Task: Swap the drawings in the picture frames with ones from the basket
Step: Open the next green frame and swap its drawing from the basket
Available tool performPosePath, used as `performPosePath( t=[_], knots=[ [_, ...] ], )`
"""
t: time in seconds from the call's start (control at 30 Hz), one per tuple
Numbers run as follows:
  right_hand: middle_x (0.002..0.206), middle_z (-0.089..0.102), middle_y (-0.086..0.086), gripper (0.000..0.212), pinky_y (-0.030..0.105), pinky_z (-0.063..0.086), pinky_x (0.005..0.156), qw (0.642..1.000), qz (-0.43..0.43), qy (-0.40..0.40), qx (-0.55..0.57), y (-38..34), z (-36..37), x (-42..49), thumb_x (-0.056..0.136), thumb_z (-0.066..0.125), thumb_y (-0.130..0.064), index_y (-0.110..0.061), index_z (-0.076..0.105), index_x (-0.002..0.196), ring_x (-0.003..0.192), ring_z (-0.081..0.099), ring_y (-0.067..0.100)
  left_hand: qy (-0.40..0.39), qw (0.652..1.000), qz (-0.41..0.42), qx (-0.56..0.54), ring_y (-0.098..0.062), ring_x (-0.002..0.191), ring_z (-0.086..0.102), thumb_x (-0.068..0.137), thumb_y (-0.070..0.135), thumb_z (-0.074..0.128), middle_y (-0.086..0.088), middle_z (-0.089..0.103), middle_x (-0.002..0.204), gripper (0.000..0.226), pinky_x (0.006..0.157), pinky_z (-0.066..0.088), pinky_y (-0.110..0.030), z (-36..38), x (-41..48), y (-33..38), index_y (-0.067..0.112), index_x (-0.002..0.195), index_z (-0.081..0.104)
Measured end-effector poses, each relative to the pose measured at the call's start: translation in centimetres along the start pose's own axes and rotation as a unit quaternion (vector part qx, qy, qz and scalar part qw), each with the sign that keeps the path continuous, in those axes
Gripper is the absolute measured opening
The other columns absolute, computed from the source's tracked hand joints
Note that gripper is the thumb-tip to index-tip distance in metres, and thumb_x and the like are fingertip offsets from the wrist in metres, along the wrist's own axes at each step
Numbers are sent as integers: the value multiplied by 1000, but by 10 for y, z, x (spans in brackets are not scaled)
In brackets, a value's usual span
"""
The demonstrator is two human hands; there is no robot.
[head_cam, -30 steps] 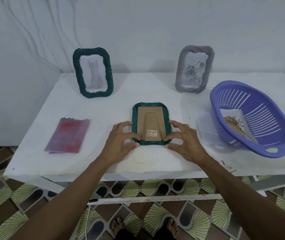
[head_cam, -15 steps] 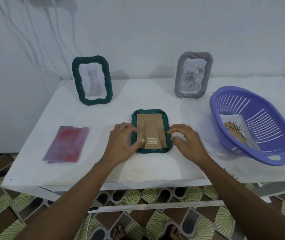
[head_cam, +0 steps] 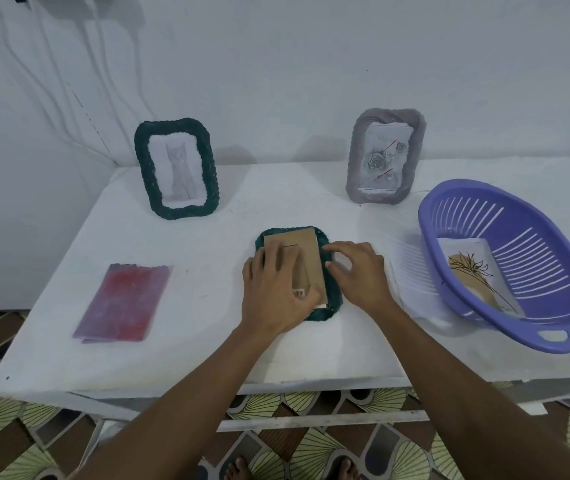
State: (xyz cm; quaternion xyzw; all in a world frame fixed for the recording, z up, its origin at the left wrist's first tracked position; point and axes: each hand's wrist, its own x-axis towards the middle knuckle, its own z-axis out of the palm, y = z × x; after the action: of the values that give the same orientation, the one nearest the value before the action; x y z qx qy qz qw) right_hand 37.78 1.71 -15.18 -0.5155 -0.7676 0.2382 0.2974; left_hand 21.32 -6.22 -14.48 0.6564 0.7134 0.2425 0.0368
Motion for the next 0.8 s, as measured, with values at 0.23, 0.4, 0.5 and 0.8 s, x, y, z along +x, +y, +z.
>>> performPosePath(
  t=[0.23,0.4,0.5,0.8],
  knots=[
    [118,65,-13,26,36,35,94,1000,7,8,-26,1,1,1,88,66,-30,-33,64,114,114,48,13,60,993,-18,-98,-18,135,33,69,53,60,3,30,150,73,107,29,-47,-5,-5,2,28,134,43],
    [116,65,-15,23,37,36,94,1000,4,3,-23,2,2,2,90,63,-31,-35,64,112,111,49,14,50,985,-30,-165,3,117,30,63,48,66,7,24,143,72,99,29,-36,-13,-8,7,35,130,44],
    [117,65,-13,26,40,37,95,1000,3,3,-20,1,2,2,89,64,-30,-35,64,114,112,49,14,43,985,-47,-163,3,112,30,63,48,63,7,24,141,70,99,26,-34,-14,-9,8,35,129,43],
    [118,65,-12,26,41,40,94,1000,-7,2,-20,1,1,0,88,67,-31,-35,65,113,112,49,15,88,970,-104,-202,-15,118,45,64,47,61,9,29,132,64,101,35,-42,-14,-9,10,32,124,47]
  ],
)
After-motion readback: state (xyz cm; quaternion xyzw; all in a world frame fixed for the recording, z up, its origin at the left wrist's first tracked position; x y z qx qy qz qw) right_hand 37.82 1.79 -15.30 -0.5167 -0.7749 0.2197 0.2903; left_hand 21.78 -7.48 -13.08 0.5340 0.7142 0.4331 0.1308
